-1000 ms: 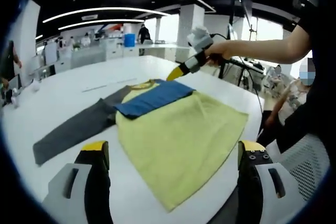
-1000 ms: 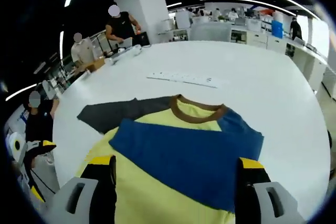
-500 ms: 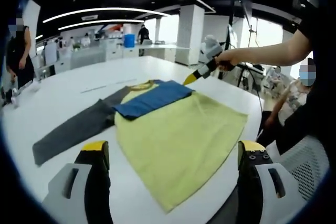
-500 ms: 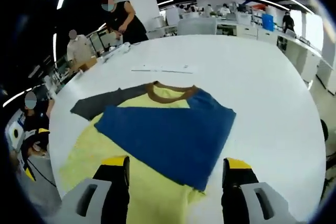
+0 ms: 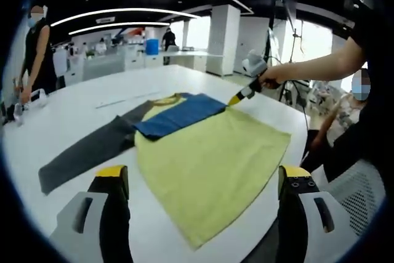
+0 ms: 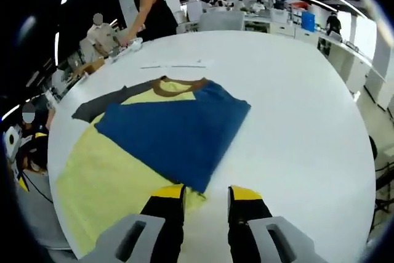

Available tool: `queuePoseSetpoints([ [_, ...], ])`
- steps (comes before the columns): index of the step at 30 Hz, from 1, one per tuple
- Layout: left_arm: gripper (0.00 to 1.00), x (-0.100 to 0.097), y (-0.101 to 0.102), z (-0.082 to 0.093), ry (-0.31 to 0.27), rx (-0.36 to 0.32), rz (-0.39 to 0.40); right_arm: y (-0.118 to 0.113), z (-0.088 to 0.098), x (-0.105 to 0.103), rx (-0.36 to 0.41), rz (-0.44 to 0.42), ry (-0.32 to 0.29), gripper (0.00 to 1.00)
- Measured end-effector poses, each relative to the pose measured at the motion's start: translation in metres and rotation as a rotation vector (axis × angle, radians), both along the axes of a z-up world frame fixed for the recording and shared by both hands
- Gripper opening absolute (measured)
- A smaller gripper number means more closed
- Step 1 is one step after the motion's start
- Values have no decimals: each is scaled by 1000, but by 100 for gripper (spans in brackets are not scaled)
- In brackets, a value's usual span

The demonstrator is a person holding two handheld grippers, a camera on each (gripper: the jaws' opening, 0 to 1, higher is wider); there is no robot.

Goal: Fold the garment on the visible template until the final outline fits inside the template.

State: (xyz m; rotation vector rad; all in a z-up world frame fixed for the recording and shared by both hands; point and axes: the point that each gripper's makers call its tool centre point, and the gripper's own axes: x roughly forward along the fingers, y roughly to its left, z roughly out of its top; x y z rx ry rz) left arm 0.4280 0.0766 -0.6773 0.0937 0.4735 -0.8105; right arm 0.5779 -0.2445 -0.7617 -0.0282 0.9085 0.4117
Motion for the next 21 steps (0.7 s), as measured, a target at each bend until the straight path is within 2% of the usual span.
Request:
queuePoseSetpoints([
  [10,97,0,2,-1,4,13,0,7,-11,-3,-20,54,-9,10],
  [13,97,-1,2,-1,4,13,2,9,-10,-3,-37,77,-25,5],
  [14,97,-2,2,-1,5,15,3,10,-11,-3,-40,82,-27,0],
  [21,97,-2,4,-3,8,19,11,-1,-12,-1,-93,98,-29,0],
])
